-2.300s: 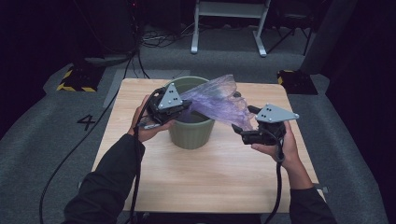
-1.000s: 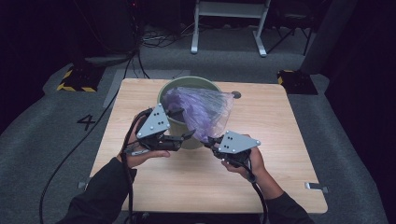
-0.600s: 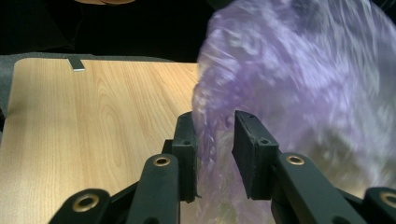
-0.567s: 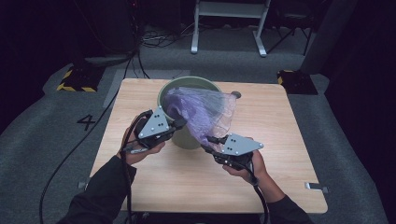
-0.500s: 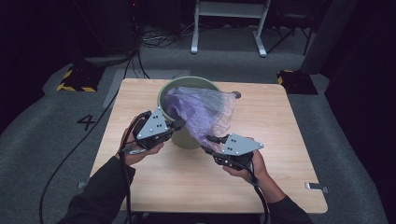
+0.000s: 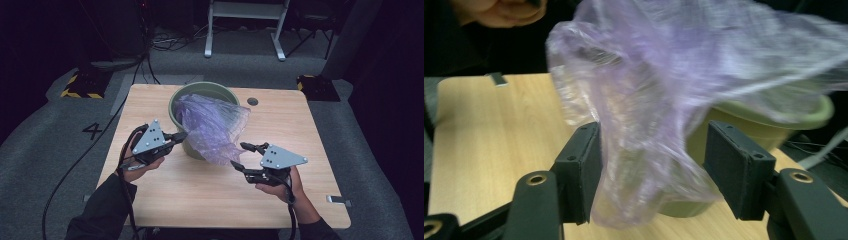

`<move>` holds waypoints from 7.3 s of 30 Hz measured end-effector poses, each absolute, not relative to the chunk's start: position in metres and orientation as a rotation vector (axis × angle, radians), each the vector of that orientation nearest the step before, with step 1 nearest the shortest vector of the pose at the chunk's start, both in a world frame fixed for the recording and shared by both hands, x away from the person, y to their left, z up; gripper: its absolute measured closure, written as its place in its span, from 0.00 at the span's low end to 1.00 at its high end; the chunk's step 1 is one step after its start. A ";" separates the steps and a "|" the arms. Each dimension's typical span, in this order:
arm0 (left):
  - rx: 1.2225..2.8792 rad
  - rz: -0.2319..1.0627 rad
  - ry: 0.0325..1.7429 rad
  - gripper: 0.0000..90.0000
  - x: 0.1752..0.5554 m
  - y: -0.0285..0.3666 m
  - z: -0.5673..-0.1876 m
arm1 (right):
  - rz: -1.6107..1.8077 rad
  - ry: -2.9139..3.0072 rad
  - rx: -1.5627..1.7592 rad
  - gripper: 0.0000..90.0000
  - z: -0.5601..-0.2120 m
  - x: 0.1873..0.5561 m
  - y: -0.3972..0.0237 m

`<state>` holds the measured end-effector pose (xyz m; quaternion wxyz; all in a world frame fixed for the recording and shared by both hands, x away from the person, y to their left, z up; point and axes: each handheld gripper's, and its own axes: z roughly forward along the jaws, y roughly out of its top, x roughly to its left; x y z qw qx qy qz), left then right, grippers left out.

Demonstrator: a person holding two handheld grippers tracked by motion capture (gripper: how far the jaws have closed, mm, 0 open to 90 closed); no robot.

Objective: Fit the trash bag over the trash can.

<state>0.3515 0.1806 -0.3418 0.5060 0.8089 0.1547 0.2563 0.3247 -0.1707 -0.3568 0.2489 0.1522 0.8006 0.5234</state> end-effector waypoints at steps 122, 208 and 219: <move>1.877 0.595 0.507 0.99 0.353 0.183 -0.367 | 1.569 2.190 0.573 0.35 -0.379 0.345 -0.122; 1.853 0.657 0.654 0.22 0.358 0.224 -0.372 | 1.428 2.054 0.556 0.99 -0.352 0.380 -0.141; 1.905 0.645 0.440 0.17 0.330 0.187 -0.352 | 1.421 2.029 0.563 1.00 -0.342 0.382 -0.142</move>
